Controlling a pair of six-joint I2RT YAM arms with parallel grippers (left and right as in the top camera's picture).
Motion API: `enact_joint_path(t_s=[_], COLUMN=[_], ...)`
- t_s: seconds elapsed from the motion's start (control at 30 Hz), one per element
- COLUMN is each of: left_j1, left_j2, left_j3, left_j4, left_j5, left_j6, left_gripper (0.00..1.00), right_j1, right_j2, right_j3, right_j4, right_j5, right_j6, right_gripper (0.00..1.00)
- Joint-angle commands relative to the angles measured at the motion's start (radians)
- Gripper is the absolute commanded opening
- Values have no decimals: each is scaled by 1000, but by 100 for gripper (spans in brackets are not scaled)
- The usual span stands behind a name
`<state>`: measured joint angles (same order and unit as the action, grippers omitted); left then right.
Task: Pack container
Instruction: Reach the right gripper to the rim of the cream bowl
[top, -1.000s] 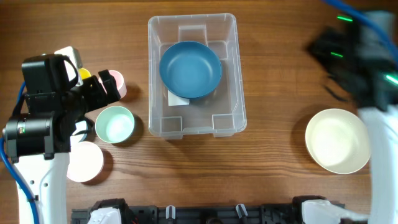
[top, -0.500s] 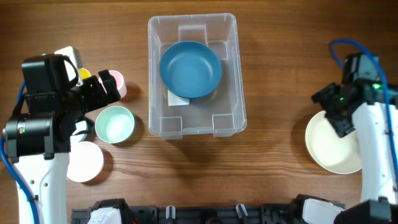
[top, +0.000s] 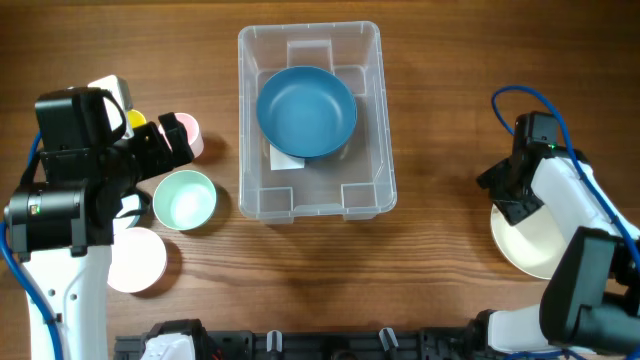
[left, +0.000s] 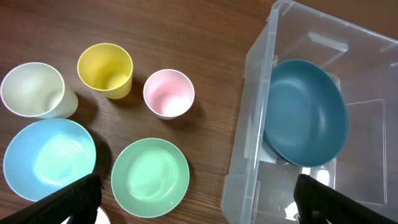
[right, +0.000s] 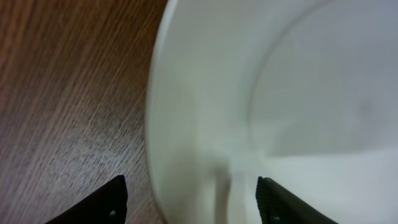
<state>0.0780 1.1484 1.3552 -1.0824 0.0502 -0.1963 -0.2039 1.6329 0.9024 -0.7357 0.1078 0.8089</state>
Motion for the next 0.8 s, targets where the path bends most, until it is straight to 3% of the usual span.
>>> enact_joint_path(t_s=[0.0, 0.2, 0.5, 0.67, 0.77], left_j1=[5, 5, 5, 5, 5], left_j2=[4, 4, 4, 4, 4], left_j3=[10, 10, 10, 10, 10], left_j4=[0, 0, 0, -1, 0], left_j5=[12, 13, 12, 12, 12], left_j6=[5, 5, 5, 5, 5], left_gripper=[100, 100, 100, 100, 100], right_j1=[-3, -3, -3, -3, -1], right_j2=[39, 41, 41, 41, 38], right_j3=[-3, -3, -3, -3, 29], right_j4=[16, 36, 84, 108, 97], right_j5=[3, 3, 0, -1, -4], right_j6=[3, 2, -102, -115, -196], right_gripper=[45, 26, 6, 4, 4])
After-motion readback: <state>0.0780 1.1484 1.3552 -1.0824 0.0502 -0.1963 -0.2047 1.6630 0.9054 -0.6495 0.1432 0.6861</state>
